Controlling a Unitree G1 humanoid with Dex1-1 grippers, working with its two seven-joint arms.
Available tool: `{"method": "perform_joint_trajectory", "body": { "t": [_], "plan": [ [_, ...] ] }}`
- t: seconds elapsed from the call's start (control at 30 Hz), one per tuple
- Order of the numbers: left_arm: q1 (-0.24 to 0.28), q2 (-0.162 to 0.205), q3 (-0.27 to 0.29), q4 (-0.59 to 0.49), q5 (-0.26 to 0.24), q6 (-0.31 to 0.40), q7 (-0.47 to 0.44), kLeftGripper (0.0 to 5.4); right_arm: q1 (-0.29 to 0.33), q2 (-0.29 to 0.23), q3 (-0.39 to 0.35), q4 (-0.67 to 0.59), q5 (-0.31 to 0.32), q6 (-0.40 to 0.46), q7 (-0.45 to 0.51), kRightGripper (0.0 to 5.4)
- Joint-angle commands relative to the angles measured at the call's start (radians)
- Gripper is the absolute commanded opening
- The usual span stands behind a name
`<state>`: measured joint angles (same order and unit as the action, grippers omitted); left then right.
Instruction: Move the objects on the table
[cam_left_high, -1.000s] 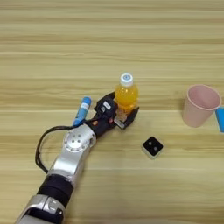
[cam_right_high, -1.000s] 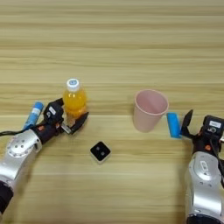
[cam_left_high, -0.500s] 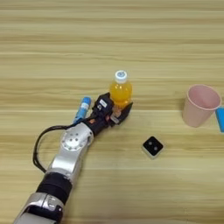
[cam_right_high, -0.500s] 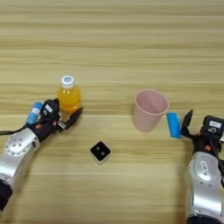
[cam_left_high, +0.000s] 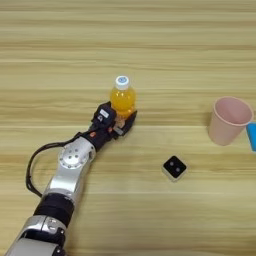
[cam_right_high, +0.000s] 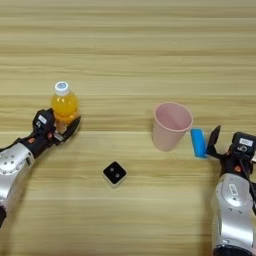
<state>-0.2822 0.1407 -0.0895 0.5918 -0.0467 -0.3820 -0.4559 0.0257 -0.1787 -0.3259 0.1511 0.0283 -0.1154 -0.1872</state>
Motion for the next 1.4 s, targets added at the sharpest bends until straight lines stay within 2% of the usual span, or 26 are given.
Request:
{"method": "perform_joint_trajectory", "body": {
  "t": [0.03, 0.33, 0.4, 0.77, 0.97, 1.1, 1.2, 1.4],
  "plan": [
    [-0.014, 0.010, 0.007, 0.027, 0.008, -0.006, 0.000, 3.40, 0.004, 0.005, 0.000, -0.018, 0.000, 0.017, 0.000, 5.40],
    [-0.018, 0.010, 0.010, 0.042, 0.013, -0.013, 0.001, 3.40, 0.005, 0.006, 0.001, -0.020, 0.000, 0.019, 0.001, 5.40],
    [-0.018, 0.012, 0.006, 0.042, 0.018, -0.012, 0.003, 3.78, 0.005, 0.006, 0.001, -0.020, 0.000, 0.020, 0.001, 5.40],
    [-0.003, 0.016, 0.006, 0.018, 0.013, 0.000, -0.005, 4.80, 0.000, 0.009, 0.006, -0.013, -0.004, 0.018, -0.003, 5.40],
    [0.016, 0.018, 0.005, -0.027, 0.005, 0.010, -0.010, 5.30, -0.001, 0.009, 0.006, -0.012, -0.006, 0.019, -0.002, 5.40],
    [0.025, 0.021, 0.007, -0.045, 0.005, 0.018, -0.010, 5.38, -0.003, 0.010, 0.006, -0.010, -0.007, 0.019, -0.003, 5.40],
    [0.045, 0.027, 0.013, -0.081, 0.001, 0.032, -0.007, 5.38, -0.003, 0.010, 0.007, -0.010, -0.007, 0.019, -0.004, 5.40],
    [0.120, 0.049, 0.022, -0.206, -0.009, 0.089, -0.002, 5.38, -0.004, 0.011, 0.007, -0.011, -0.007, 0.020, -0.004, 5.40]
  ]
}}
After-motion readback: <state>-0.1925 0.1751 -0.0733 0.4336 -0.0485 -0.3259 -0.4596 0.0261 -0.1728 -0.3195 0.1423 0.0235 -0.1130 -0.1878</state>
